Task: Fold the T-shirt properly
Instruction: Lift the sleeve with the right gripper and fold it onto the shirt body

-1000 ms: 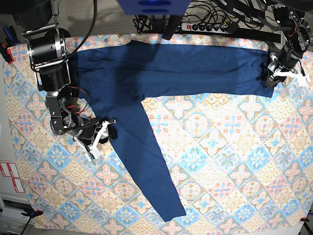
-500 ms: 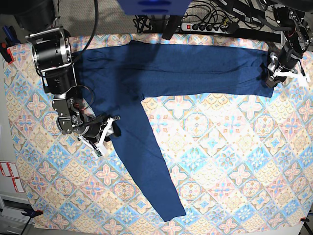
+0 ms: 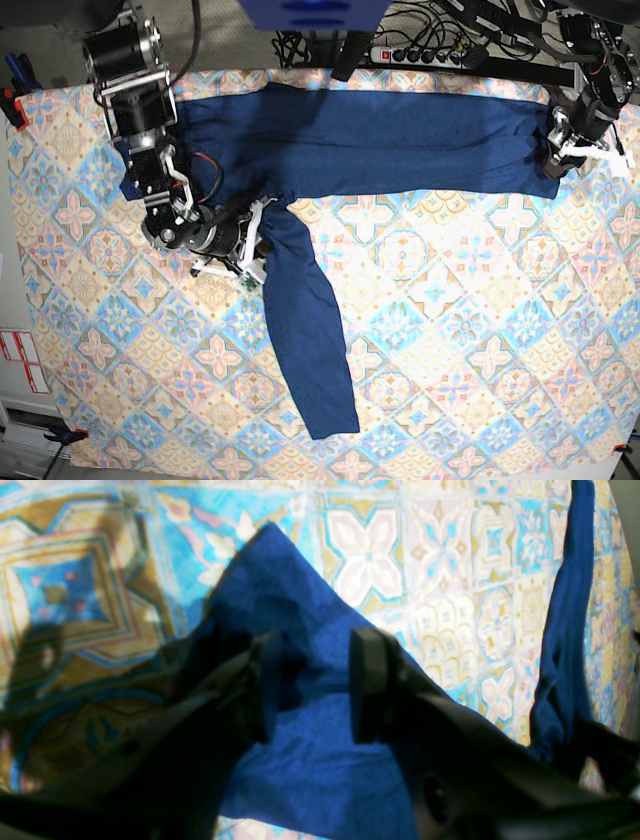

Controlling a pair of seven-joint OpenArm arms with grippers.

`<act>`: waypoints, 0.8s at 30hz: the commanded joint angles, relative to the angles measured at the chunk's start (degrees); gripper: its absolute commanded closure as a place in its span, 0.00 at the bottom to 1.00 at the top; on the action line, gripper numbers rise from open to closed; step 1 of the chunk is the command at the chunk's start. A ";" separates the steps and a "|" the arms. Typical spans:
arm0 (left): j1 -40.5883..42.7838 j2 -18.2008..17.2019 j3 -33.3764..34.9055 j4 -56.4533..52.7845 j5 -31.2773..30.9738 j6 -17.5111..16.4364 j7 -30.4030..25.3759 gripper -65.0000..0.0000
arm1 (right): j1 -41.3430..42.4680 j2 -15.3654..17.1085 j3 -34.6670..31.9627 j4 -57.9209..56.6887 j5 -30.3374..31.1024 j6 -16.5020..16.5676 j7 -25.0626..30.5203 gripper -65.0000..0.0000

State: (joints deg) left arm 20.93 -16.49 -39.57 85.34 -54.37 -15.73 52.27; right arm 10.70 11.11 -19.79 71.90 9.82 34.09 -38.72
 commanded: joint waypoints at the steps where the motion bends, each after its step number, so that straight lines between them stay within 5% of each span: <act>1: -0.05 -0.96 -0.38 0.95 -0.97 -0.49 -0.80 0.65 | -0.72 0.18 0.23 5.24 0.86 0.16 -0.01 0.99; 10: -0.05 -0.96 -0.30 0.95 -0.97 -0.49 -0.71 0.66 | -17.51 0.18 -1.35 30.83 0.86 0.16 -7.74 0.99; 24: 0.04 -0.96 -0.30 0.95 -0.97 -0.49 -0.62 0.66 | -24.11 2.20 -12.87 36.54 0.77 0.16 -7.74 0.99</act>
State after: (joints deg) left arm 20.95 -16.36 -39.48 85.36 -54.48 -15.90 52.31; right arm -13.61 13.58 -32.51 107.37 9.32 33.82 -47.90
